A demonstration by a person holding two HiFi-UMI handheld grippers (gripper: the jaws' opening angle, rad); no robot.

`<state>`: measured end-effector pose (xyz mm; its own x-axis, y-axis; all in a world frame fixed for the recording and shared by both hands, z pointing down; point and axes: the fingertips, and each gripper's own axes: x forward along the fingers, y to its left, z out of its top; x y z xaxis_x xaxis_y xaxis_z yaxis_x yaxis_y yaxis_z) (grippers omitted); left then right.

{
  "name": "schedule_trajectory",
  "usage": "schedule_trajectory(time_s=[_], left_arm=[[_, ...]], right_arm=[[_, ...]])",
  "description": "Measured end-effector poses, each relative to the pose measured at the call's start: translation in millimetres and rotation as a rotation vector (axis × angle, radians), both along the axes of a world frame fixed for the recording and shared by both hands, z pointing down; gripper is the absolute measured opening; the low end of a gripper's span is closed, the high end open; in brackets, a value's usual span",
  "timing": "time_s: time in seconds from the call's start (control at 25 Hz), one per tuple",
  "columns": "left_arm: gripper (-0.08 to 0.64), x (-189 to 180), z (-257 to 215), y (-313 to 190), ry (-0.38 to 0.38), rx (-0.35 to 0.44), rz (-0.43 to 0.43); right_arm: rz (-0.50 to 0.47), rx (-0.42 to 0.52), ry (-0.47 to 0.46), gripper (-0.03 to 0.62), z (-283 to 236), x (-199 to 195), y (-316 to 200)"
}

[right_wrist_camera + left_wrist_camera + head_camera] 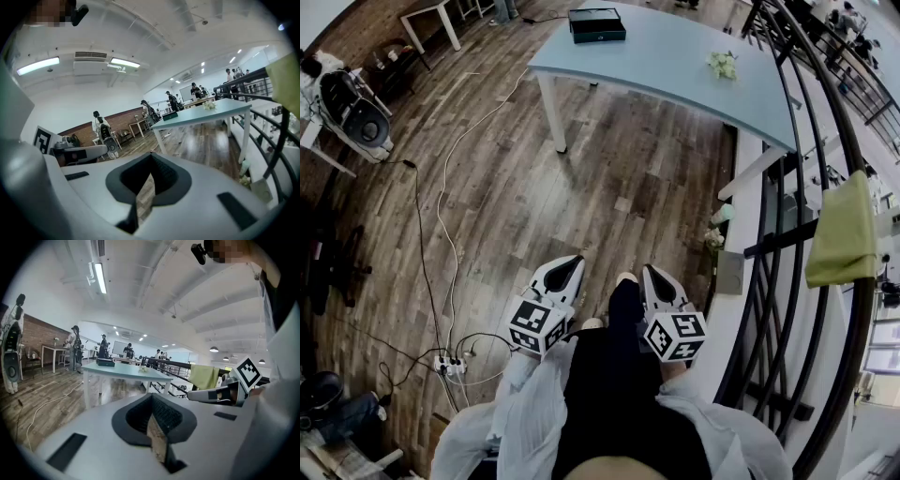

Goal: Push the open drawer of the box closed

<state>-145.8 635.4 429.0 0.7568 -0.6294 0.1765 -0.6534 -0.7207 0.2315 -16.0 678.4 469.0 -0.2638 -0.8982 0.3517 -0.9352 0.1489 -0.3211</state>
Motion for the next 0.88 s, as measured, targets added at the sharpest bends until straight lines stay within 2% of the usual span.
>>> schedule_trajectory(time_s=[0.2, 0.44, 0.68, 0.88], left_arm=[[0.015, -9, 2, 12, 0.022, -0.024, -0.030], [0.015, -8, 4, 2, 0.039, -0.033, -0.055], [0.015, -10, 4, -42, 0.064, -0.051, -0.118], [0.015, -5, 1, -91, 0.056, -0.040, -0.153]], right_arm=[[0.072, -0.016, -0.040, 0.008, 0, -2, 17], [0.073, -0.011, -0.033, 0.008, -2, 0, 6], [0.050, -0.046, -0.033, 0.008, 7, 5, -33], [0.018, -0.024, -0.024, 0.008, -1, 16, -89]])
